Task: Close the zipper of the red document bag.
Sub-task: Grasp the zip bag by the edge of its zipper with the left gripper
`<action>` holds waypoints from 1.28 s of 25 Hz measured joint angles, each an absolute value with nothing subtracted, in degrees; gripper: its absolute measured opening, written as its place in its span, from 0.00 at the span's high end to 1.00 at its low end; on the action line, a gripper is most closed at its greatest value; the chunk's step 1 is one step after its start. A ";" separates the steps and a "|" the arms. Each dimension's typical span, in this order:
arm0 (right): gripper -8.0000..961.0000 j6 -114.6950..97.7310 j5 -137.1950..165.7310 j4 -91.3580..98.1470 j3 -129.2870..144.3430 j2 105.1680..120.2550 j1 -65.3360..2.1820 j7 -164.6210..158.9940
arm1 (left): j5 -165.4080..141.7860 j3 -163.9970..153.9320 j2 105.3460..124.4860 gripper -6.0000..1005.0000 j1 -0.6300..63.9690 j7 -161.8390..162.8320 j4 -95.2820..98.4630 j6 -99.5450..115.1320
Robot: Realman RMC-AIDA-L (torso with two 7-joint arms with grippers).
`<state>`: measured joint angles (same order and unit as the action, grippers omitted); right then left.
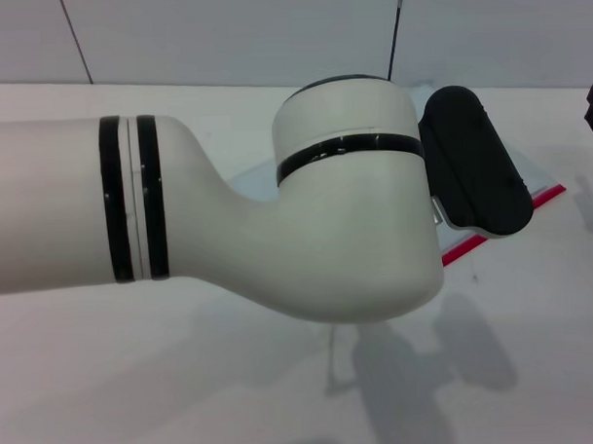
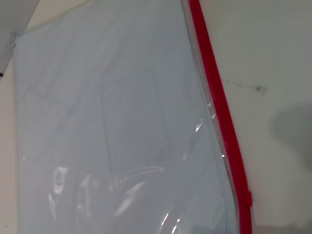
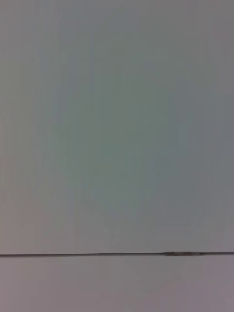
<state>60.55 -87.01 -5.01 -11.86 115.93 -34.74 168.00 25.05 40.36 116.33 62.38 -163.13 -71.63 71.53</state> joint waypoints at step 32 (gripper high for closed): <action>0.39 60.55 -87.01 -5.01 -11.86 115.94 -36.30 167.95 | 25.67 38.53 116.81 0.22 62.25 -163.13 -65.77 66.55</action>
